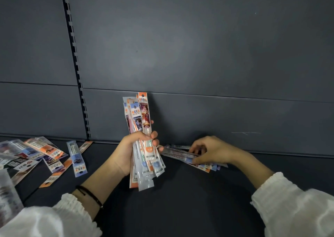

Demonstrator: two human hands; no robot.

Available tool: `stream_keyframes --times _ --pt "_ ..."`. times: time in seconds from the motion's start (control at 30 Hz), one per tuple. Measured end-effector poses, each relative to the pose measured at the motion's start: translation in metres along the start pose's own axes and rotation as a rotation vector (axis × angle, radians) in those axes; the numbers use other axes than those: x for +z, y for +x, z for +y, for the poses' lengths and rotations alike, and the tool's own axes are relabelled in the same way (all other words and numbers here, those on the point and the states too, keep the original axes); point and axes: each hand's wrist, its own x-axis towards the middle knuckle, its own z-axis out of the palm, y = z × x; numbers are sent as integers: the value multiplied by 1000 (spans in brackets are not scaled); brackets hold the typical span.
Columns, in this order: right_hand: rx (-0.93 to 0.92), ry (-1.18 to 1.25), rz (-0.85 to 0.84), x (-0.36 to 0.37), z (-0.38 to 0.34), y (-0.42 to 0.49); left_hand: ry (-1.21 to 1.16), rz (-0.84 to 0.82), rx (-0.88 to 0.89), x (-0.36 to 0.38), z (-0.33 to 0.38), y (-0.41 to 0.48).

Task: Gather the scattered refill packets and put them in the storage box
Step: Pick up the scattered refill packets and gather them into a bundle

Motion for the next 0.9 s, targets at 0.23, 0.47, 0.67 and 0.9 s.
stream_keyframes --times 0.23,0.47,0.67,0.9 --pt "46 157 107 -4 10 7 -3 33 3 -6 -1 3" --pt "29 682 259 -13 4 7 59 79 -61 -9 -7 4" --pt "-57 1054 106 -12 -28 3 172 206 -62 -4 -11 3" --pt "-116 1142 44 8 -65 0 250 156 -39 13 -16 -2"
